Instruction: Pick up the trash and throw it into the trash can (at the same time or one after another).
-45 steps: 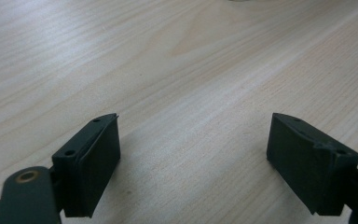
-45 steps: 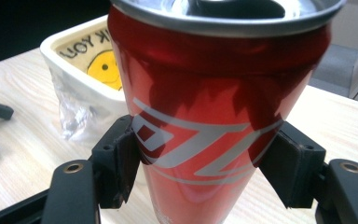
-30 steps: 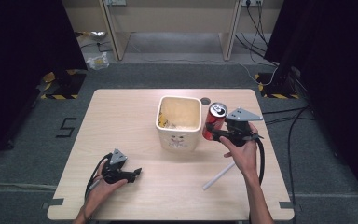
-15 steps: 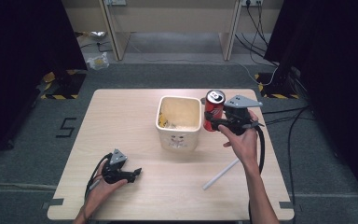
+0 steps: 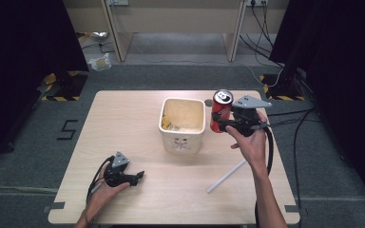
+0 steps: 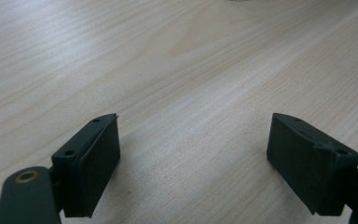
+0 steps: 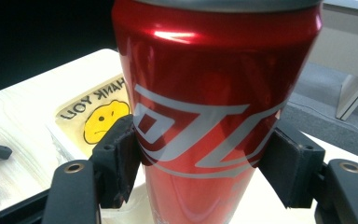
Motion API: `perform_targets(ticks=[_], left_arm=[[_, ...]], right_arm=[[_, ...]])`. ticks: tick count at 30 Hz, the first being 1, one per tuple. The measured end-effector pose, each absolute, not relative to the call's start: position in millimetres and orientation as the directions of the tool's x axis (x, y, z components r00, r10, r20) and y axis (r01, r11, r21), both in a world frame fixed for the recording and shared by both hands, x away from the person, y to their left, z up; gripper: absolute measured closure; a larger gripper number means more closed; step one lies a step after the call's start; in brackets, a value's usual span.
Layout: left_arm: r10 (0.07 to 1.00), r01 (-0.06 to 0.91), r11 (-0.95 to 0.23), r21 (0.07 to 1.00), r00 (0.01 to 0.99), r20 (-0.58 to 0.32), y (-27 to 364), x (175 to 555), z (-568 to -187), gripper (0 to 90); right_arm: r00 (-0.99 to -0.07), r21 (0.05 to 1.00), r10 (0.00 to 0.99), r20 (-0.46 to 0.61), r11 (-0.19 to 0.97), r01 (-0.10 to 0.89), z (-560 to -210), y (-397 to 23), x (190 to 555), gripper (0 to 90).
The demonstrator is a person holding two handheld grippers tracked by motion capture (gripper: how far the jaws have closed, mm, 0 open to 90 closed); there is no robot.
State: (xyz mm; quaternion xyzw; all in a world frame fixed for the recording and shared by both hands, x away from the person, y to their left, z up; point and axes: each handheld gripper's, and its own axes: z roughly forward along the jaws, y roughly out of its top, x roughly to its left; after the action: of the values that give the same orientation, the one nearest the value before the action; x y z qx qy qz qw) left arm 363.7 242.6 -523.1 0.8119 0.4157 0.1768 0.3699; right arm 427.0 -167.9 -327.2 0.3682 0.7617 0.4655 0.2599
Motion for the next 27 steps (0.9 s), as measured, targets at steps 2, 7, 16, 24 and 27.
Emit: perform_targets(ticks=[2, 7, 16, 24, 27], left_arm=[[0.806, 0.544, -0.381, 0.748, 0.592, -0.02, 242.6, 363.7, -523.1, 16.2], [0.806, 0.544, -0.381, 0.748, 0.592, -0.02, 242.6, 363.7, -523.1, 16.2], [0.806, 0.544, -0.381, 0.748, 0.592, -0.02, 242.7, 363.7, -523.1, 16.2], [0.806, 0.544, -0.381, 0.748, 0.592, -0.021, 242.7, 363.7, -523.1, 16.2], [0.805, 0.545, -0.382, 0.746, 0.593, -0.02, 242.7, 363.7, -523.0, 16.2]], right_arm=[[-0.592, 0.902, 0.804, -0.055, 0.294, 0.317, -324.4, -168.6, 427.2, 34.0], [-0.593, 0.904, 0.804, -0.057, 0.293, 0.311, -319.9, -167.9, 428.1, 34.0], [-0.61, 0.91, 0.79, -0.058, 0.293, 0.293, -308.8, -154.8, 433.2, 34.0], [-0.65, 0.911, 0.758, -0.052, 0.302, 0.28, -300.5, -126.3, 447.0, 34.0], [-0.659, 0.909, 0.751, -0.054, 0.311, 0.279, -300.0, -115.4, 452.5, 34.0]])
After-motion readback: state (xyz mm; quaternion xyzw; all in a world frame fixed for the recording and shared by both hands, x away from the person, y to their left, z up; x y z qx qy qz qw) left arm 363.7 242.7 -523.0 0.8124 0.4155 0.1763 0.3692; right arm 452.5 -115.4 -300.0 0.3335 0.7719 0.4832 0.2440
